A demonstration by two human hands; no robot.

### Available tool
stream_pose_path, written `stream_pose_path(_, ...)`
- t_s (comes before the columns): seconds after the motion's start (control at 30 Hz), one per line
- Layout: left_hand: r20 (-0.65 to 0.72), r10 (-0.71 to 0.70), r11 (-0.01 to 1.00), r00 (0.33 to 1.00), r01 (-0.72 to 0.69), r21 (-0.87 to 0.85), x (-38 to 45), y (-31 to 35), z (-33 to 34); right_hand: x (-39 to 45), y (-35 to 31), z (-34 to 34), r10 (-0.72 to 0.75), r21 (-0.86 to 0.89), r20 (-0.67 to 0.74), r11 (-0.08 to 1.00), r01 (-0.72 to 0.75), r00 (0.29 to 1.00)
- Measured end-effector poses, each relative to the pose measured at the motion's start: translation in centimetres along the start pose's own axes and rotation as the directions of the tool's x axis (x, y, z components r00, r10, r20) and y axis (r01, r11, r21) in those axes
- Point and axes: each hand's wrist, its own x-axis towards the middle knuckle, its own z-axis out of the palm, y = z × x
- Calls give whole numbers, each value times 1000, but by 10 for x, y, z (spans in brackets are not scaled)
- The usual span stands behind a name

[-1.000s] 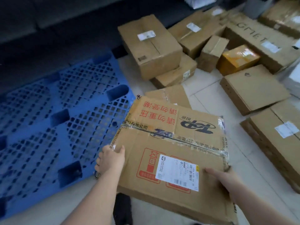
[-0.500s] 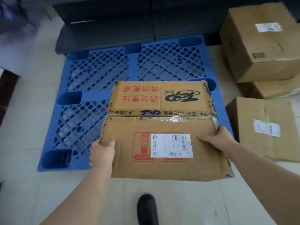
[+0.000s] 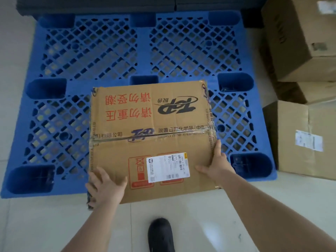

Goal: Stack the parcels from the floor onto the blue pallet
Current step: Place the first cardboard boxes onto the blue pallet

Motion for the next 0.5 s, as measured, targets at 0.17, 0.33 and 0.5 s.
stream_pose_path(0.17, -16, 111, 986, 994, -108, 128, -28, 33, -2, -2, 4, -10, -6, -2, 30, 1000, 6, 1000)
stream_pose_path(0.33, 29, 416, 882, 909, -411, 228, -108, 118, 49, 14, 55, -58, -38, 62, -47, 997, 41, 998)
stream_pose_path(0.5, 122, 657, 723, 744, -668, 178, -212, 250, 141, 56, 168, -151, 39, 162, -55, 986, -30, 998)
